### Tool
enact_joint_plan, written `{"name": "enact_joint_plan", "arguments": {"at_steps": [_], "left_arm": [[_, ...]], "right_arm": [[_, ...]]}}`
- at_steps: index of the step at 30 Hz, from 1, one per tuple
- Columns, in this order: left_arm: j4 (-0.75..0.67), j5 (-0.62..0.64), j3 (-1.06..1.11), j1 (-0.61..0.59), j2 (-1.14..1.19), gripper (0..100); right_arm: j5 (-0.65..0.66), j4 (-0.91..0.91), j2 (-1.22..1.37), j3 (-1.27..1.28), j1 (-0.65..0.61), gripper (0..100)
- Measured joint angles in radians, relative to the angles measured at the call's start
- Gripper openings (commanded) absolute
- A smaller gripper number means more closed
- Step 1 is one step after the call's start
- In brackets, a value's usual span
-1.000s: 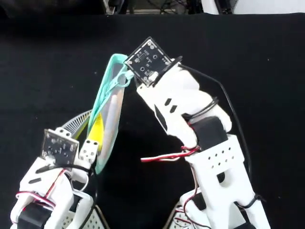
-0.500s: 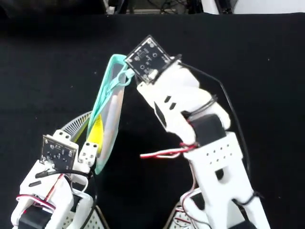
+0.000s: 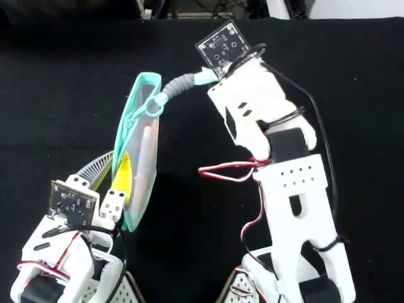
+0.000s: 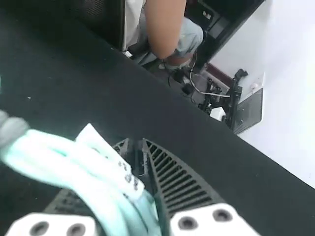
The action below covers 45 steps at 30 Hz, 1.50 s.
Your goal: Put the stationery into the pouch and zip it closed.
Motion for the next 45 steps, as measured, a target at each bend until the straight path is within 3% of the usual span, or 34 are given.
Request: {"name": "enact_joint_plan", "arguments": {"at_steps": [4,8,13,17,25,30,37,45], "left_arm": [[0.000,-0.002,0.000,0.000,0.000,3],[-0.009,0.000,0.000,0.000,0.000,3],[-0.032,0.000,0.002,-0.002,0.002,3],[-0.032,0.000,0.002,-0.002,0.002,3],[-0.034,0.000,0.002,-0.002,0.002,3],[-0.034,0.000,0.002,-0.002,0.002,3],[-0.034,0.000,0.002,-0.002,0.002,3],[-0.034,0.000,0.002,-0.006,0.002,3]], "right_arm": [[0.000,0.075,-0.025,-0.002,-0.011,1.3],[0.000,0.239,-0.129,-0.002,-0.118,2.7],[0.000,0.422,-0.239,-0.003,-0.295,25.0],[0.000,0.477,-0.258,-0.003,-0.367,26.2],[-0.051,0.393,-0.259,0.002,-0.506,23.0],[-0.150,0.258,-0.259,0.095,-0.519,22.8],[-0.166,0.117,-0.259,0.143,-0.519,21.9],[-0.164,0.055,-0.259,0.143,-0.517,10.2]]}}
